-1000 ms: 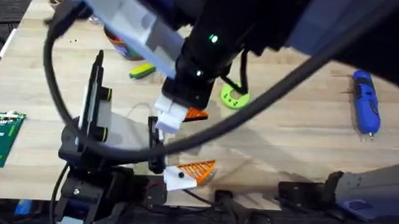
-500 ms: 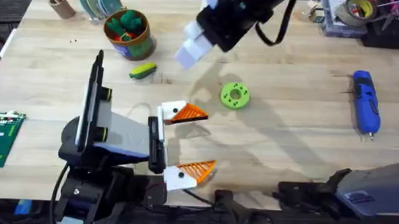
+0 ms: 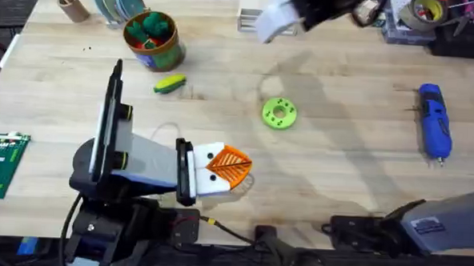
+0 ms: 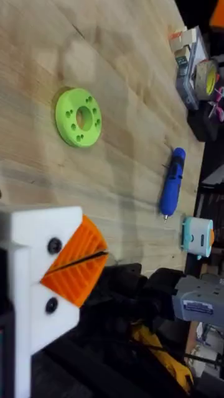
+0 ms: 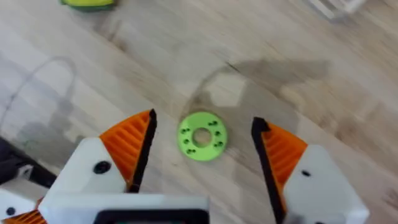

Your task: Pick up the gripper from the table and insert it into the empty holder that is missing its gripper. Then pick up a screw, insert it into the mounting hole, and use the screwdriver to tighten it. Finally, clean up the table by picking up the vegetable and placing it into the bucket.

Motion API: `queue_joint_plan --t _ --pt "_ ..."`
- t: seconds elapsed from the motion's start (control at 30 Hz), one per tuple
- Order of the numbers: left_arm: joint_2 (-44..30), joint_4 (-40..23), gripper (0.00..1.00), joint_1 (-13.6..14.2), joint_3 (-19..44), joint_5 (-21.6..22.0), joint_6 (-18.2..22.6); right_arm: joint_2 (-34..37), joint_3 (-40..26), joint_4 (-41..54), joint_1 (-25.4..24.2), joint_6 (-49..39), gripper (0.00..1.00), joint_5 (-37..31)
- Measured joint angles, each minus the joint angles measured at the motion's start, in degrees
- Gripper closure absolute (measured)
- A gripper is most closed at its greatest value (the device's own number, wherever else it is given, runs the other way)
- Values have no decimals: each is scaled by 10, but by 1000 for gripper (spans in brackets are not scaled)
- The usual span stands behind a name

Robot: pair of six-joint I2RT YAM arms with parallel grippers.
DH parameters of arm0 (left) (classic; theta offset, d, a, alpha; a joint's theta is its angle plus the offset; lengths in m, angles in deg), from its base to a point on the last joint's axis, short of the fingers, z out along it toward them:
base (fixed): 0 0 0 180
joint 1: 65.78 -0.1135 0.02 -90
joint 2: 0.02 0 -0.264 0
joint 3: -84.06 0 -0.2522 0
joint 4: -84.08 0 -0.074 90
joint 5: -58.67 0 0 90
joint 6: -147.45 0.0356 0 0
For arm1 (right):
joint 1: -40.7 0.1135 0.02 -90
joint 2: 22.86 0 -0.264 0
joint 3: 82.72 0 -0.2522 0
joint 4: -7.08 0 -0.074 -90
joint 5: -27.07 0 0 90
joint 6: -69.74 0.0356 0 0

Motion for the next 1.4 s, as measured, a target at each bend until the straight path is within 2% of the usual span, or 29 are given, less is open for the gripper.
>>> queue_joint_plan --t 0.3,0.43,0.57,0.8,0.97,1.17,1.4 --pt "0 0 996 0 0 0 0 -52 0 99 -139 -8 37 0" --pt "0 0 996 0 0 0 0 -69 6 103 -197 -11 37 8" --pt "0 0 996 0 0 0 0 -108 55 99 -249 -13 37 18" --pt "0 0 997 0 0 0 0 -191 178 66 -338 -17 37 24" --pt "0 0 997 0 0 0 0 -227 223 56 -410 -20 36 26" --pt "0 0 997 0 0 0 0 -215 233 23 -503 -22 35 26" --pt "0 0 997 0 0 0 0 -162 235 3 -557 -22 35 3"
